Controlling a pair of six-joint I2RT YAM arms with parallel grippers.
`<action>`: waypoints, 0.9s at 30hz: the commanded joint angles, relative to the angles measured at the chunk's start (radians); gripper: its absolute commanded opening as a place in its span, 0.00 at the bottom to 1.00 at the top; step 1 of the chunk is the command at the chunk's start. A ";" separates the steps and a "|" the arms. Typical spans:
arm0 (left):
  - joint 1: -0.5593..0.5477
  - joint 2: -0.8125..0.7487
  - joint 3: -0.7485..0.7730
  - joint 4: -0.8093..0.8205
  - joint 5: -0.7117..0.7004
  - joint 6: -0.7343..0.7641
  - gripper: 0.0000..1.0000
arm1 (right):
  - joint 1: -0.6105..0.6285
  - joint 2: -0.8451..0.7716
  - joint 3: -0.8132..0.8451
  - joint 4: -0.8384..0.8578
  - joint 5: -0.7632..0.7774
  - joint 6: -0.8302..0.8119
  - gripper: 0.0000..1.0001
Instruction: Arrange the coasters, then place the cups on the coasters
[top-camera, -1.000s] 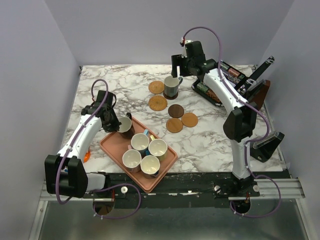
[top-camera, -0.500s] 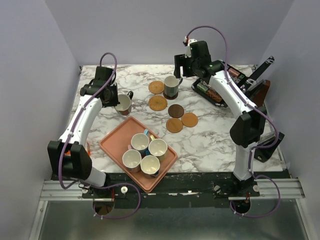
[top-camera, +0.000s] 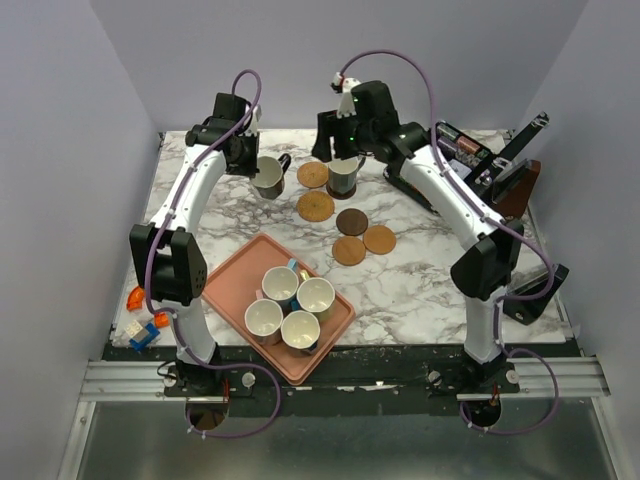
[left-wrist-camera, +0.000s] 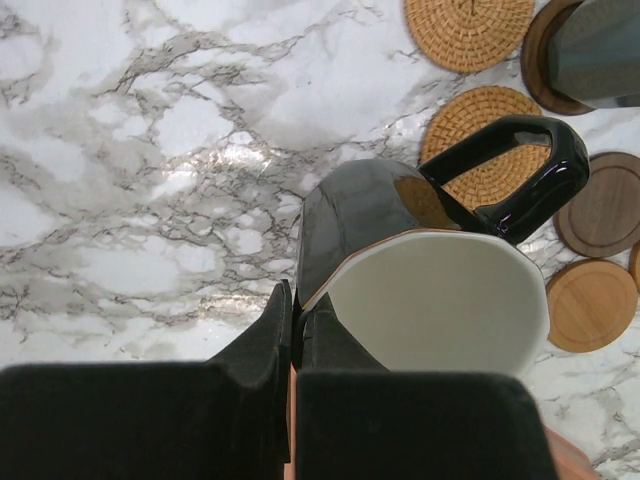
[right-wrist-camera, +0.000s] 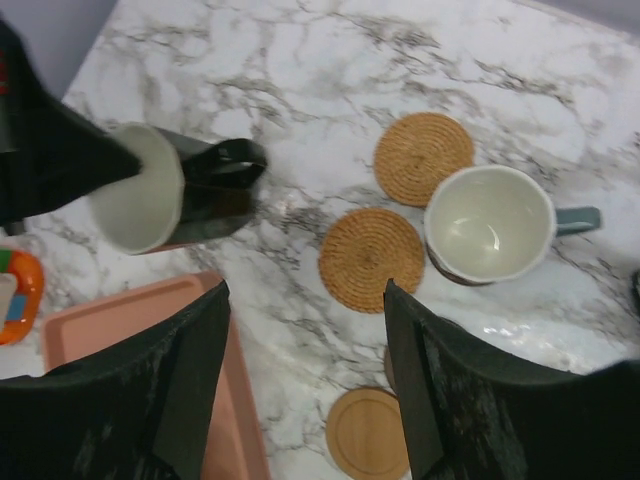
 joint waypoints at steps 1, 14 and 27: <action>-0.027 0.037 0.135 -0.020 0.054 0.012 0.00 | 0.071 0.072 0.128 -0.059 -0.037 0.023 0.68; -0.116 0.043 0.139 -0.003 0.030 -0.095 0.00 | 0.104 0.181 0.185 -0.099 0.016 0.038 0.57; -0.191 0.031 0.130 0.066 0.027 -0.210 0.00 | 0.104 0.226 0.241 -0.160 0.097 0.048 0.07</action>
